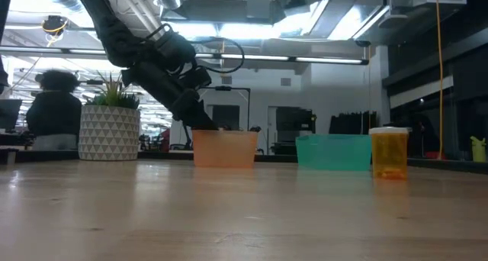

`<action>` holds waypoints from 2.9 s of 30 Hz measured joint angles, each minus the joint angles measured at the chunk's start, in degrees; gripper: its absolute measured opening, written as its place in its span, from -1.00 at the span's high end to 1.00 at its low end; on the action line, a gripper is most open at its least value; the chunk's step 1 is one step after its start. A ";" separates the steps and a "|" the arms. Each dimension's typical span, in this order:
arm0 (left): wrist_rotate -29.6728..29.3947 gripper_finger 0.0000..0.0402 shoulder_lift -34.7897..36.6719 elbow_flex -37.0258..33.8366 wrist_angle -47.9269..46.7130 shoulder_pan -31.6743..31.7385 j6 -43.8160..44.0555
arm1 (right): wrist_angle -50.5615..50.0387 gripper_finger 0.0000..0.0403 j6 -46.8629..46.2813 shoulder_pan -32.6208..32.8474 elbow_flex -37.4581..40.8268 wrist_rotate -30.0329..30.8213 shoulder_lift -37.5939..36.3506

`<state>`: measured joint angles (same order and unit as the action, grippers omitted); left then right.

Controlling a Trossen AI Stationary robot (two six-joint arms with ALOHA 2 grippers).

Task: Pick and place medicine bottles into bin by pill shape (circle, oval)
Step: Put the small blue pill bottle into the orange bin, then put the large orange pill bottle into the blue bin

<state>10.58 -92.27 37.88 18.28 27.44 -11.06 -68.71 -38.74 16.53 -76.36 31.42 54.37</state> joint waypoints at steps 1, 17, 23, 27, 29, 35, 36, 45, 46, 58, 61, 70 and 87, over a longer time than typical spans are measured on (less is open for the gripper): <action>-0.01 0.34 0.00 0.40 0.01 0.00 -0.14 | 0.00 -0.44 0.00 0.00 0.00 -0.01 0.00; -1.23 0.33 0.00 5.17 -10.23 0.02 -1.29 | -0.34 -0.44 -0.02 0.02 0.00 -0.17 0.00; -4.04 0.33 0.00 5.17 -10.29 -0.09 -1.09 | -0.44 -0.44 -0.04 0.02 0.00 -0.17 0.00; -4.04 0.35 0.00 5.17 -10.29 -0.50 -1.06 | -0.46 -0.44 -0.04 0.02 0.00 -0.17 0.00; -3.99 0.35 0.00 5.17 -10.29 -1.12 -1.03 | -0.46 -0.44 -0.04 0.00 0.00 -0.18 0.00; -4.17 0.34 0.00 5.17 -10.82 -2.86 0.08 | -0.50 -0.44 -0.04 0.00 0.00 -0.19 0.01; -4.86 0.34 0.00 5.17 -11.12 -2.86 0.33 | -0.50 -0.44 -0.04 0.02 0.00 -0.19 0.00; -6.66 0.34 0.00 5.17 -12.54 -2.45 1.79 | -0.50 -0.44 -0.05 0.01 0.00 -0.19 0.00; -6.61 0.34 0.00 5.17 -12.50 -2.45 1.76 | -0.52 -0.44 -0.05 0.00 0.00 -0.17 0.00; -6.61 0.13 0.01 5.17 -12.50 -2.45 1.92 | -0.52 -0.44 -0.05 0.02 0.00 -0.17 0.00; -6.61 0.11 0.01 5.17 -11.90 -2.45 1.93 | -0.52 -0.44 -0.06 0.01 0.00 -0.17 0.00; -6.63 0.11 0.45 5.17 -10.72 -2.49 1.90 | -0.52 -0.44 -0.07 0.00 0.00 -1.36 0.00; -6.77 0.12 0.58 18.57 -23.89 -4.86 4.21 | -0.52 -0.44 -0.20 0.01 0.00 -1.58 0.00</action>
<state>3.81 -91.69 56.45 -5.60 22.58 -6.86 -69.23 -38.94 16.55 -76.36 29.84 54.37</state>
